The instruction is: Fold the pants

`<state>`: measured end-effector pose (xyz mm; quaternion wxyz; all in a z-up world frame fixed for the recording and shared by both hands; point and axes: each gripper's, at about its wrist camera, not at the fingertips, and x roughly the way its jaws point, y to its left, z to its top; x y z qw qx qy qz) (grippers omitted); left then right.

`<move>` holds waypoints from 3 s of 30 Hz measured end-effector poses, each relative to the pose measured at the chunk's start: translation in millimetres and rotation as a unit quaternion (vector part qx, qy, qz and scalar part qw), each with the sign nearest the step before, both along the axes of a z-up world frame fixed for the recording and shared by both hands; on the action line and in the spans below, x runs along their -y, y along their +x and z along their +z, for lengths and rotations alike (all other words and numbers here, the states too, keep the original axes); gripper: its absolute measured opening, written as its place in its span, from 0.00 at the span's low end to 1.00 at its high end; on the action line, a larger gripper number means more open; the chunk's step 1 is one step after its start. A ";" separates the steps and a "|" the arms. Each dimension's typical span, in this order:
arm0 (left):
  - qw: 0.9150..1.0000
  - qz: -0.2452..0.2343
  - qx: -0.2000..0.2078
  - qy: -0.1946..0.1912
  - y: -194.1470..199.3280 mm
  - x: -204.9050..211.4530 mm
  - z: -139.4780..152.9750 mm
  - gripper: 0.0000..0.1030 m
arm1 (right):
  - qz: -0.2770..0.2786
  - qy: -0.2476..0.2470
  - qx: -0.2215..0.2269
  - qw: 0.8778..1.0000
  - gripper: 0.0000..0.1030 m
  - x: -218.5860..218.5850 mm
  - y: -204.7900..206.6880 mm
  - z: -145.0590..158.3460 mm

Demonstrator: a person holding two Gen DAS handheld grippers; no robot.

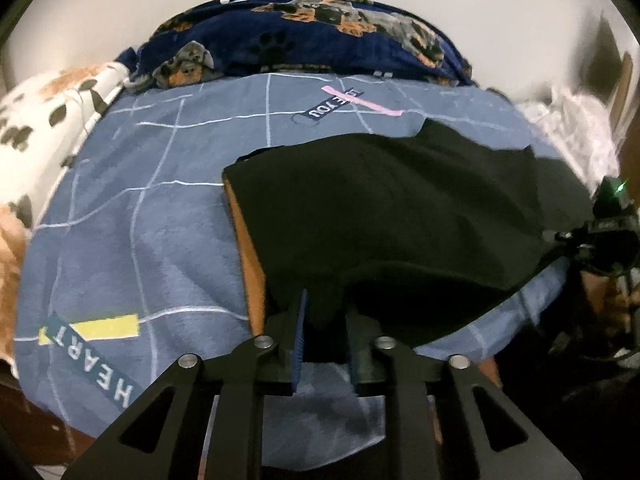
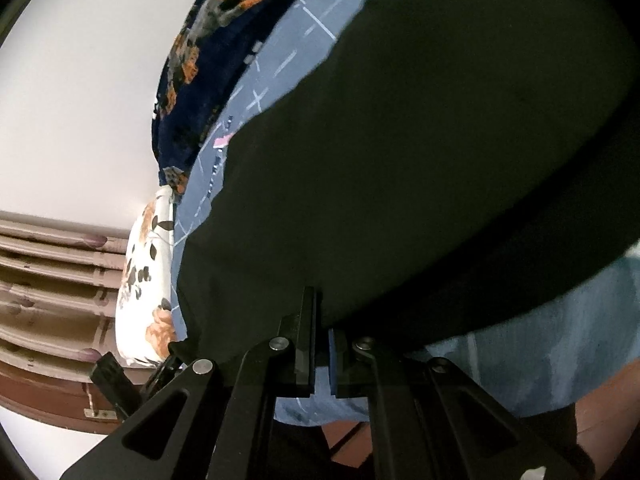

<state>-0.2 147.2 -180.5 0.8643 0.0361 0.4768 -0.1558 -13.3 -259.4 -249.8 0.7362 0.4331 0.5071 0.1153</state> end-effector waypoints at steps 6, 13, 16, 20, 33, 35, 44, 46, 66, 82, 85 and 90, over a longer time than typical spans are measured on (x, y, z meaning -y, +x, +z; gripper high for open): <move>0.999 0.024 -0.001 0.026 -7.0 -8.9 6.8 0.52 | -0.001 0.000 0.001 1.000 0.03 -1.6 0.1 -5.2; 0.997 0.055 0.046 0.010 -25.4 -28.1 46.2 0.55 | -0.002 0.001 0.002 1.000 0.00 -1.5 0.0 -7.2; 0.996 0.057 0.070 -0.001 -19.5 -20.5 65.9 0.55 | 0.006 -0.012 0.007 1.000 0.00 -1.6 2.0 -6.3; 0.995 0.028 0.096 -0.028 -7.3 11.4 73.7 0.55 | 0.008 0.007 0.002 1.000 0.00 3.4 3.6 -11.2; 0.998 -0.054 0.033 0.014 23.7 103.3 -15.2 0.55 | -0.006 0.040 0.004 0.999 0.11 20.3 1.3 -7.6; 0.999 -0.041 0.025 0.007 26.4 96.0 -18.3 0.55 | -0.020 0.035 0.010 0.999 0.19 35.4 -1.0 -0.8; 1.000 -0.020 0.017 0.008 28.9 93.0 -27.6 0.55 | -0.131 0.041 0.035 0.990 0.25 153.3 -10.2 1.6; 1.000 -0.019 0.018 0.012 29.9 94.6 -28.6 0.55 | -0.160 0.048 0.044 0.985 0.25 184.1 -12.4 -0.5; 0.999 -0.031 0.023 0.018 32.4 96.4 -30.7 0.59 | -0.315 -0.003 0.073 0.946 0.04 362.6 -45.6 -8.7; 0.999 -0.040 0.025 0.016 28.9 87.1 -30.2 0.59 | -0.371 0.035 0.078 0.925 0.04 376.1 -123.8 -24.3; 0.999 -0.041 0.026 0.014 28.9 85.8 -30.8 0.59 | -0.374 0.037 0.079 0.923 0.04 375.0 -126.0 -25.7; 0.999 -0.043 0.023 0.015 28.9 86.0 -30.9 0.59 | -0.386 0.047 0.087 0.917 0.03 372.1 -131.3 -19.8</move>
